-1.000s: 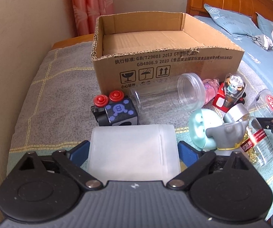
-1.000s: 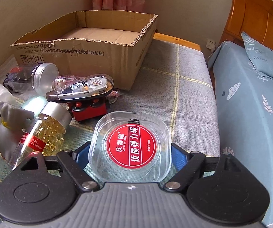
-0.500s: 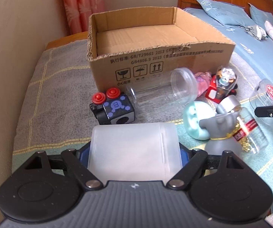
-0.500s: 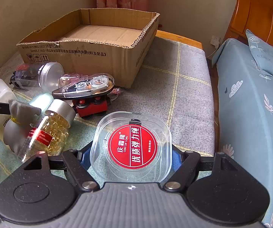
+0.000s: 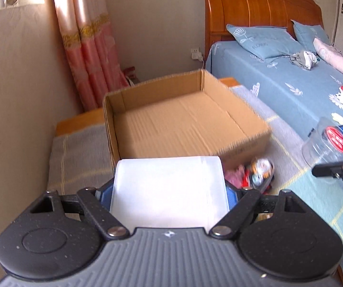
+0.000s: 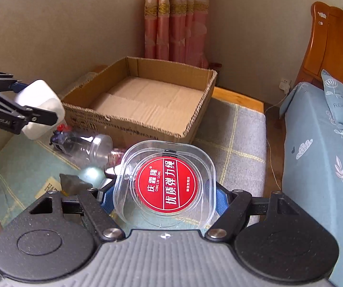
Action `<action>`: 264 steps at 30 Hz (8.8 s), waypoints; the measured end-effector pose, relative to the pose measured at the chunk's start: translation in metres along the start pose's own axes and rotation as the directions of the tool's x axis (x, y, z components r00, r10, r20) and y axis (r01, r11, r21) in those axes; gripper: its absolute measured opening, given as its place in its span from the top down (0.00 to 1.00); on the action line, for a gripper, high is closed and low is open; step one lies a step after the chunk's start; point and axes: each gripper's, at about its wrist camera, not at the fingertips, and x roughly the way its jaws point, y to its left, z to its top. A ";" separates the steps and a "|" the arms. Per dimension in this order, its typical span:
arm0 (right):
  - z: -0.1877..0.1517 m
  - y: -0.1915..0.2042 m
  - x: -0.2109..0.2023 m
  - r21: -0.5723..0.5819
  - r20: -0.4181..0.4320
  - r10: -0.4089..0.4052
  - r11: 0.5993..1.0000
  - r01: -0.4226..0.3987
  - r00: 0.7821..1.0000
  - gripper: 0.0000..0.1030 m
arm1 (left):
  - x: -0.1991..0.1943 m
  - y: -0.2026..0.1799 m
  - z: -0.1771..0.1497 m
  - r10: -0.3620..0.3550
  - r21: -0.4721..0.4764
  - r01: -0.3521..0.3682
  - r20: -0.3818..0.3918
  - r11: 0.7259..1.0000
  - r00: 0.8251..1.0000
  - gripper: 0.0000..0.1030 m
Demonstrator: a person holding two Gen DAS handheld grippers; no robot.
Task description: Organize rigid objects
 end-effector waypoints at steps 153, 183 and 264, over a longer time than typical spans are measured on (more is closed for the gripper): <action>-0.017 0.034 0.109 -0.107 -0.057 0.051 0.993 -0.057 0.997 0.00 | 0.078 0.046 -0.094 0.081 -0.138 -0.086 -0.041 0.987 0.996 0.35; -0.009 0.038 0.087 -0.122 -0.016 0.076 0.989 -0.077 0.997 0.10 | 0.043 0.042 -0.083 0.039 -0.105 -0.042 -0.029 0.994 0.999 0.48; 0.063 0.026 0.066 0.002 0.048 -0.038 0.999 0.038 0.998 0.00 | -0.017 0.042 -0.082 0.142 -0.221 -0.123 0.069 0.968 0.987 0.03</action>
